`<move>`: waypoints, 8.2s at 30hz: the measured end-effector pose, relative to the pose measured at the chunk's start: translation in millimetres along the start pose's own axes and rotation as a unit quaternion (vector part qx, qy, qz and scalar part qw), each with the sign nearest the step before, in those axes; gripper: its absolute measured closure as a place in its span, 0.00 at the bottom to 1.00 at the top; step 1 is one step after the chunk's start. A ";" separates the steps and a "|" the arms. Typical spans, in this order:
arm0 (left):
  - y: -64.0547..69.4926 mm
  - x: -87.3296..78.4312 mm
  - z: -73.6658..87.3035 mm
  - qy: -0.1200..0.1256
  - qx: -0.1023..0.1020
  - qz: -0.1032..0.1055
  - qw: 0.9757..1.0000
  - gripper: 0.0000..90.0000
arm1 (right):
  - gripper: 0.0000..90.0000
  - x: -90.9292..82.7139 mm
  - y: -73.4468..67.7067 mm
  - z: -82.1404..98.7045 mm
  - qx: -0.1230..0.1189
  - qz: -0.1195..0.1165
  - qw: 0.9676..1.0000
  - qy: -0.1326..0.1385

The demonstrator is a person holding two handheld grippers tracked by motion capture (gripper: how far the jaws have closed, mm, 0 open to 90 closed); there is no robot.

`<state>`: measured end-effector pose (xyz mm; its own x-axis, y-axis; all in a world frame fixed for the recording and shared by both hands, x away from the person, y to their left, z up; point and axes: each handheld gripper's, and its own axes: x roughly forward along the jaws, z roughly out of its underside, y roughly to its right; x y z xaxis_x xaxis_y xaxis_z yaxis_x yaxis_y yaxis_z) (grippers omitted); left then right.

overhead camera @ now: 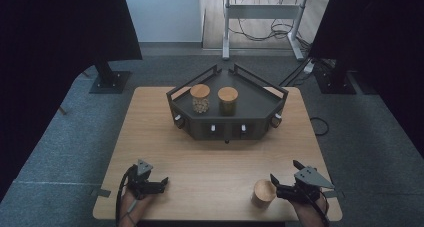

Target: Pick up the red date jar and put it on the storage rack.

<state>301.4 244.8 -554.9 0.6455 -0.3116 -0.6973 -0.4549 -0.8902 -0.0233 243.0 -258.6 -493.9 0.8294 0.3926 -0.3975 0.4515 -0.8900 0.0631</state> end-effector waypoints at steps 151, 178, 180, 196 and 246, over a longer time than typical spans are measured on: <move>0.7 -0.9 0.8 0.000 0.002 0.002 1.000 0.03 | 0.28 5.3 -53.6 41.9 0.011 -0.086 0.996 -0.010; 0.7 -0.9 0.8 0.000 0.002 0.002 1.000 0.03 | 0.28 3.6 -48.8 27.2 0.019 -0.081 0.996 0.005; 0.7 -0.9 0.8 0.000 0.002 0.002 1.000 0.03 | 0.28 4.1 -48.5 25.7 0.021 -0.080 0.997 0.005; 0.7 -0.9 0.8 0.000 0.002 0.002 1.000 0.03 | 0.28 8.8 -45.4 20.6 0.025 -0.075 0.997 -0.003; 0.7 -0.9 0.8 0.000 0.002 0.002 1.000 0.03 | 0.28 28.9 -29.2 -19.6 0.035 -0.070 0.997 -0.002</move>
<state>300.0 244.7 -554.9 0.6434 -0.3153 -0.6976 -0.4599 -0.8877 -0.0230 260.3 -216.7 -489.3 0.7589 0.5129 -0.4012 0.5385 -0.8408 -0.0564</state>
